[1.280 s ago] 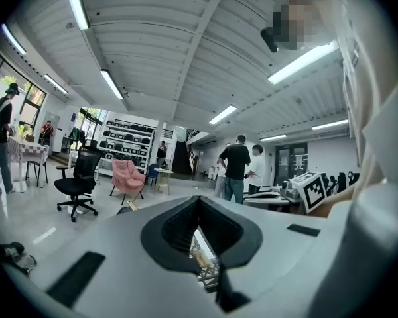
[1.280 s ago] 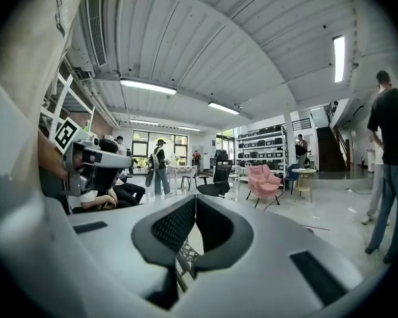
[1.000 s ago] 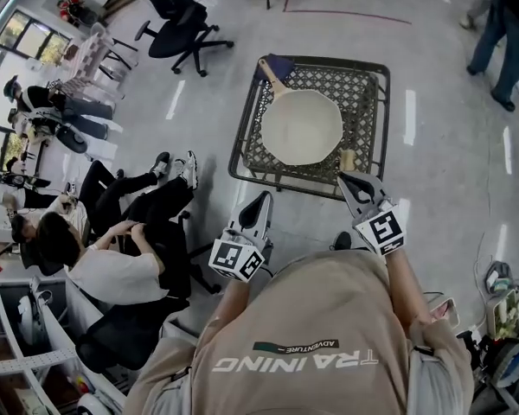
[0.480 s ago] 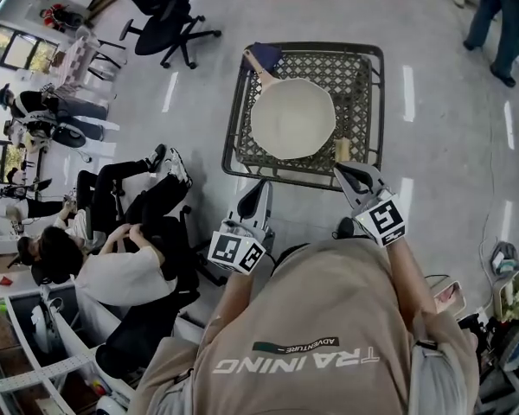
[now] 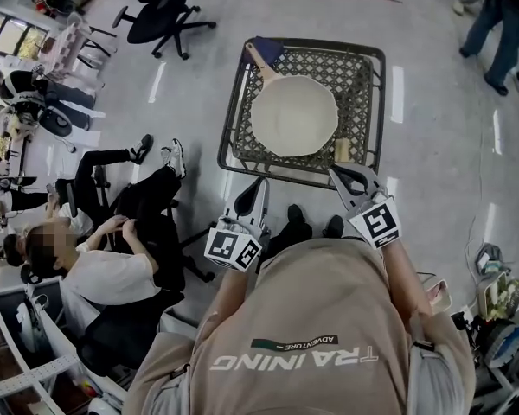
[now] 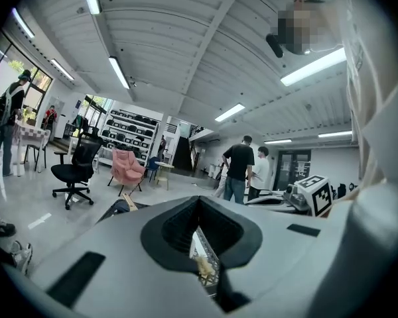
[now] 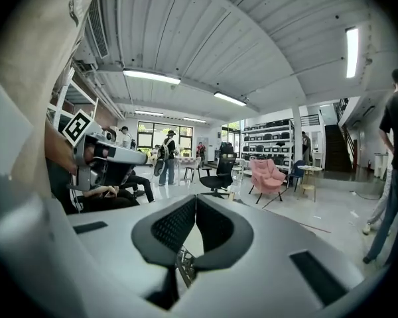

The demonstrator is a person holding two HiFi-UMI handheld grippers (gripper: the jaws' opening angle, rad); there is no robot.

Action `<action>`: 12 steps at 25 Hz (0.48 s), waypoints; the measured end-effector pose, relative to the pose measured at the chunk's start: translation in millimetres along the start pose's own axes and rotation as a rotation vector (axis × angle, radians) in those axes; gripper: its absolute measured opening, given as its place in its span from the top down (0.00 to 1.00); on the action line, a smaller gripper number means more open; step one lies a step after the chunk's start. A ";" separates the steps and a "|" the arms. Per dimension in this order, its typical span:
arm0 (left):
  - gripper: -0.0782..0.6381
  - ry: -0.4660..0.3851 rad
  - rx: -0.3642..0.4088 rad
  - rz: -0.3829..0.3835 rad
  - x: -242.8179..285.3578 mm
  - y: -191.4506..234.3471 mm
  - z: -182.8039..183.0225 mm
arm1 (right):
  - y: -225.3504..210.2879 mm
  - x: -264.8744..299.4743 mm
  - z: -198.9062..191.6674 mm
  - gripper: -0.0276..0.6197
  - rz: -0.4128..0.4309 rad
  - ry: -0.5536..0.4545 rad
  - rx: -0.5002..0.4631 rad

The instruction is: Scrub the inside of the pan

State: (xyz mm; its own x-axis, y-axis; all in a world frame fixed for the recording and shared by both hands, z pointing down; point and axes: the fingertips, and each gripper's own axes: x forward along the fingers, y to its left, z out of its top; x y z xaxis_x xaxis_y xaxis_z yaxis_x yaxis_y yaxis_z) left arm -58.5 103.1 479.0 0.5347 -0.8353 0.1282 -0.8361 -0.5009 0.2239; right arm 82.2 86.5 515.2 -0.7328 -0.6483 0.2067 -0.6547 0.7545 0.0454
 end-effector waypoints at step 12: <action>0.87 -0.069 0.055 -0.073 24.8 56.1 27.6 | -10.0 33.7 46.3 0.93 -0.096 0.025 -0.069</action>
State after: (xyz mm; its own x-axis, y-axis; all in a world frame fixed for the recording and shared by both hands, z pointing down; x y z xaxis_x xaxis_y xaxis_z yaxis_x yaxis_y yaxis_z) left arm -95.5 48.0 468.1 0.5864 -0.8087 0.0462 -0.8015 -0.5712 0.1769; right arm 55.5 52.4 476.4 -0.6618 -0.7158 0.2228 -0.7067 0.6948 0.1331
